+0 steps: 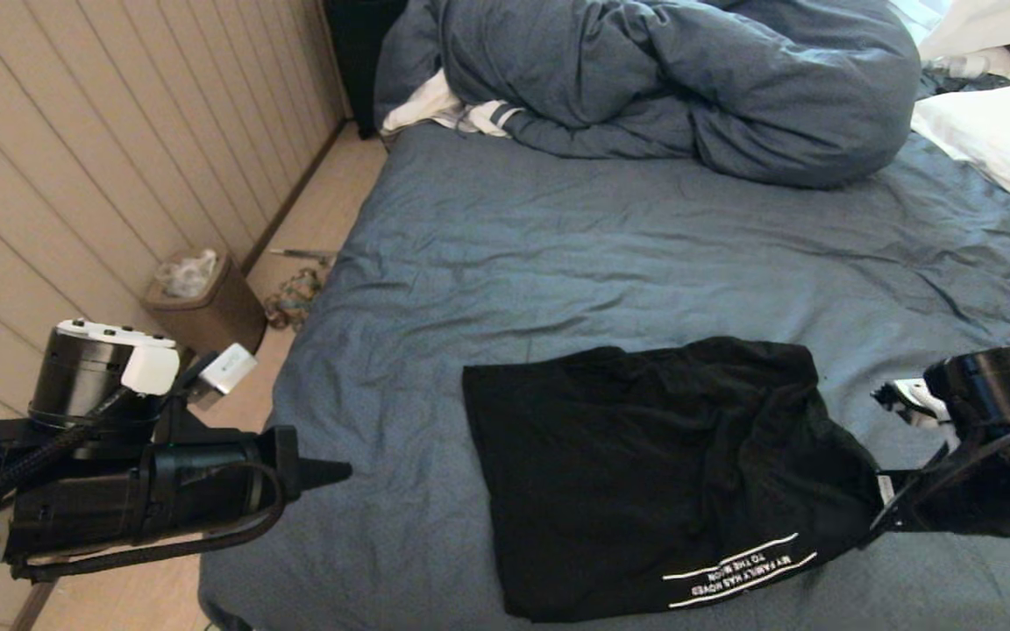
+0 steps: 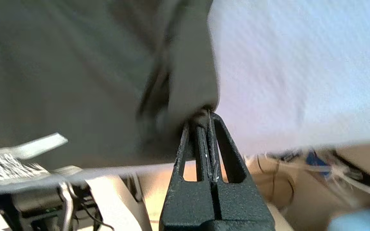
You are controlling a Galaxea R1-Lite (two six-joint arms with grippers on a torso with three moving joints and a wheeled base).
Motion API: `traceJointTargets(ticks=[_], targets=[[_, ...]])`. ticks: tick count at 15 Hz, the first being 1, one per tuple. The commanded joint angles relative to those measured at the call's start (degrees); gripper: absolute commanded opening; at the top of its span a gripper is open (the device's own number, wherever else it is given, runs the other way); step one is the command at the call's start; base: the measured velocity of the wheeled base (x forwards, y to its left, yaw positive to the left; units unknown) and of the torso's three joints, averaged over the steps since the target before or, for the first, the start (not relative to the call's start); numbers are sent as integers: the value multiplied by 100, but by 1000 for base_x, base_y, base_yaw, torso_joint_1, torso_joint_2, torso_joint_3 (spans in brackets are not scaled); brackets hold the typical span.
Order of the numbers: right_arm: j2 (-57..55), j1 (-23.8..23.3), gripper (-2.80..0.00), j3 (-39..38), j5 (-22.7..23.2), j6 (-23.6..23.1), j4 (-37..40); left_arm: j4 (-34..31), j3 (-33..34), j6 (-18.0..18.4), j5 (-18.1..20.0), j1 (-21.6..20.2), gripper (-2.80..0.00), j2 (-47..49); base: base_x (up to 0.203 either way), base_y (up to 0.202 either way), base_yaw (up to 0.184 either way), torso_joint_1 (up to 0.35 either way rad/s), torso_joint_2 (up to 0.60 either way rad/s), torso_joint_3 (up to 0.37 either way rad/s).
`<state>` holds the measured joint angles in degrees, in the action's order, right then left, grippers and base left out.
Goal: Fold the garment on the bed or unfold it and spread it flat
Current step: Unford the black T-shirt
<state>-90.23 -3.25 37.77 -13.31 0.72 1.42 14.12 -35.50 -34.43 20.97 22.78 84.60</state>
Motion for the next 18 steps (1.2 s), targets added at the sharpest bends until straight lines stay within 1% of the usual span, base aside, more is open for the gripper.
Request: traceJointTargets(ticks=[1,3,5,7,8,11,13,14,18], targets=[[406,-272,-280,-376,32,-51,-26,12,-1,-29,13,7,-280,12,0,0,0,0,0,0],[519,-606,-280,-583,235,-94,-43,3,-1,-29,20,7,-280,4,0,0,0,0,0,0],[497,-1052,-280,-618,438,-221,-50,3,-1,-29,21,7,-280,4,0,0,0,0,0,0],[488,-1464,-280,-610,664,-556,-119,3,-1,-30,21,7,-280,21,0,0,0,0,0,0],[474,-1540,-280,-631,722,-673,-209,3,-1,-38,21,7,-280,23,0,0,0,0,0,0],[392,-1523,-280,-791,751,-714,-253,3,-1,-38,21,7,-280,39,0,0,0,0,0,0],[401,-1520,-280,-938,854,-922,-256,3,-1,-38,21,7,-280,48,0,0,0,0,0,0],[410,-1522,0,-973,858,-962,-256,3,-1,-38,21,7,-280,46,0,0,0,0,0,0],[479,-1574,0,-982,944,-1022,-257,3,-1,-38,21,7,-280,39,0,0,0,0,0,0]])
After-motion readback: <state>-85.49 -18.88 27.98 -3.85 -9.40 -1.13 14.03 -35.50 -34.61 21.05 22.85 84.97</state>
